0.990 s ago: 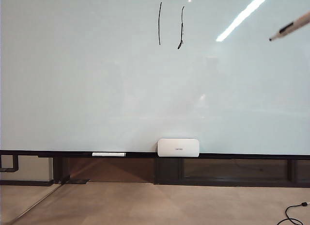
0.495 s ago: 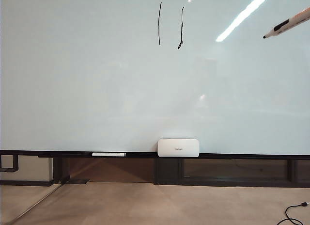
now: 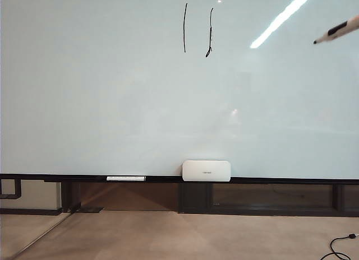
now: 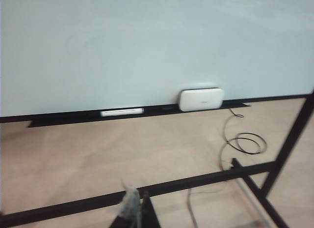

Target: Reach to the right to find the marker pen, pick it up, and write the number 11 on the whiteboard.

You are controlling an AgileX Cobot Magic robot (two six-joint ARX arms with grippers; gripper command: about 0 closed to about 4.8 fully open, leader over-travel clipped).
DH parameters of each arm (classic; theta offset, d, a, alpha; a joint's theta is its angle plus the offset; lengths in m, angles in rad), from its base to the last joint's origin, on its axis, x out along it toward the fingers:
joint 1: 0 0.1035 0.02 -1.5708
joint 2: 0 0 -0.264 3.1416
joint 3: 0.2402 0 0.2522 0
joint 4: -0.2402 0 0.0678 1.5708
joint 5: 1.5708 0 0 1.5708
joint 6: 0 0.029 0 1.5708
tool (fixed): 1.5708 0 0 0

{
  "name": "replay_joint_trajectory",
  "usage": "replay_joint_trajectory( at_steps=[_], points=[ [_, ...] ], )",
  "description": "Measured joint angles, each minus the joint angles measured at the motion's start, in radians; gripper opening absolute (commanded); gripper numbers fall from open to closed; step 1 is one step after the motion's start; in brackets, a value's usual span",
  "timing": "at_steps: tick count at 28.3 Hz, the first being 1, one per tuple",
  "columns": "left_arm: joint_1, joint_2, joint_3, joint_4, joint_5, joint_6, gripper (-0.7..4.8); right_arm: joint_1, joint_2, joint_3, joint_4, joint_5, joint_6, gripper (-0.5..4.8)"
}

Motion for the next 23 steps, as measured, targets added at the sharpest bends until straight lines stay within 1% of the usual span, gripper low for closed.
replay_joint_trajectory(
  at_steps=[5, 13, 23],
  points=[
    [-0.023, -0.001, -0.005, 0.024, 0.012, 0.005, -0.06, 0.000, -0.002, -0.026, -0.024, 0.000, 0.000, -0.04],
    [-0.022, -0.001, -0.005, 0.023, 0.013, 0.017, -0.06, 0.000, -0.002, -0.057, -0.020, 0.002, -0.003, -0.04],
    [-0.021, -0.001, -0.005, 0.023, 0.013, 0.027, -0.06, 0.000, -0.002, -0.146, 0.007, 0.026, -0.003, -0.04]
  ],
)
